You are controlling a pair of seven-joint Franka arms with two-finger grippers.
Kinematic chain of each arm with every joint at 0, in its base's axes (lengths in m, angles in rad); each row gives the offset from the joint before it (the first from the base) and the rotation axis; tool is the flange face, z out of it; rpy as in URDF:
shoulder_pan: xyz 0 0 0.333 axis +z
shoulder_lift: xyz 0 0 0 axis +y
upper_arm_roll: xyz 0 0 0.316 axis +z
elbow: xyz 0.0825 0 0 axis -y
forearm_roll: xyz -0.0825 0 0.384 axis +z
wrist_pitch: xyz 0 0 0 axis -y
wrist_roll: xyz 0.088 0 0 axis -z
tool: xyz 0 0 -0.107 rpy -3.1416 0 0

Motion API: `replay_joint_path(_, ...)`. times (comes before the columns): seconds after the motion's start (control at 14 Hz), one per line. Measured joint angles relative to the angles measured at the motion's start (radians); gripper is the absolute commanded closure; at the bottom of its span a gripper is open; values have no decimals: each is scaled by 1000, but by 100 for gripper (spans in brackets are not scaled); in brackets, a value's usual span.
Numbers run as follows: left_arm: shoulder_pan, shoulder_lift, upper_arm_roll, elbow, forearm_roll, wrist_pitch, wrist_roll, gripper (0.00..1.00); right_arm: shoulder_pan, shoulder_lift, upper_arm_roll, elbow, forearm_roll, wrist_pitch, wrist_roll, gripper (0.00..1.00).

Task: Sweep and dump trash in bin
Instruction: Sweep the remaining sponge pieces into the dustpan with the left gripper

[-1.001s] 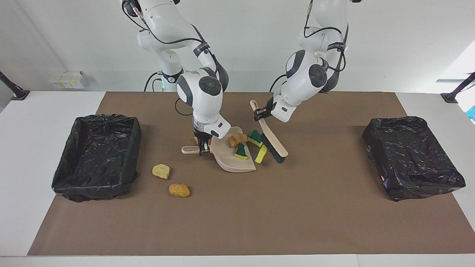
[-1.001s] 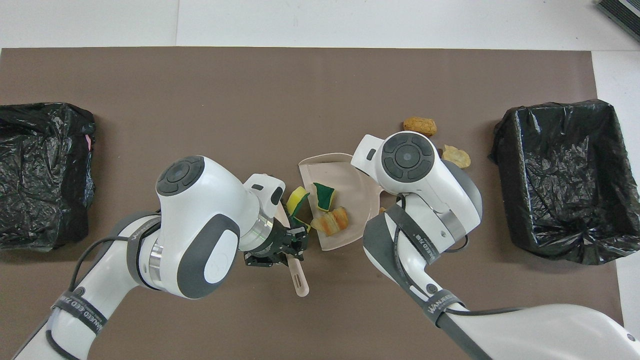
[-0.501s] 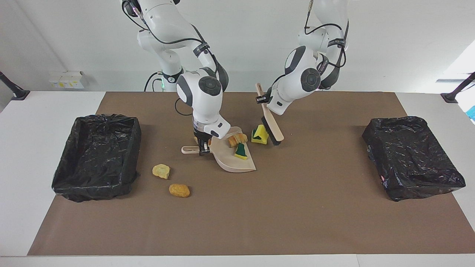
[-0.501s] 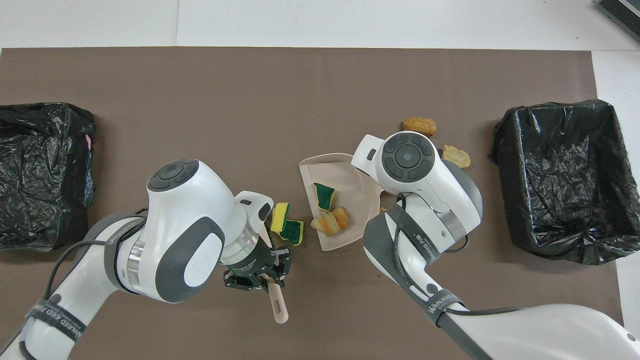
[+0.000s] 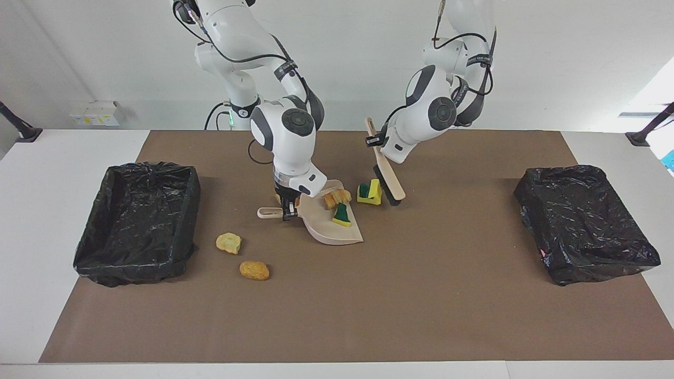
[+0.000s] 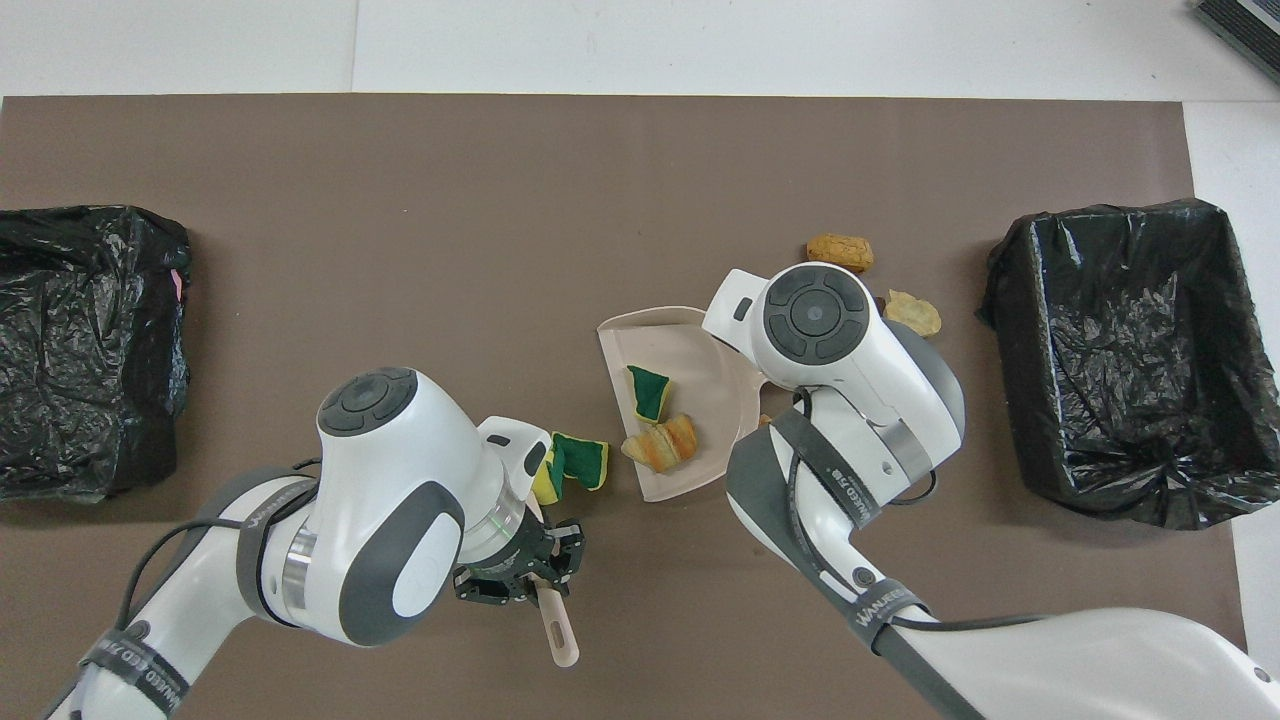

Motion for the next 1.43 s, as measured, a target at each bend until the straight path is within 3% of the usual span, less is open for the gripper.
replay_joint_path(0.79,-33,49,-6,0,-8,265,-2,100,1,9,-2,-3,-1,15,4,100)
replay_joint_path(1.22,-59,98,-14,97,-10,257,131,100,38,10,-1,-7,0,16,86,100)
replay_joint_path(1.43,-64,101,-6,141,-10,115,215,100,38,11,-1,-10,15,16,123,100)
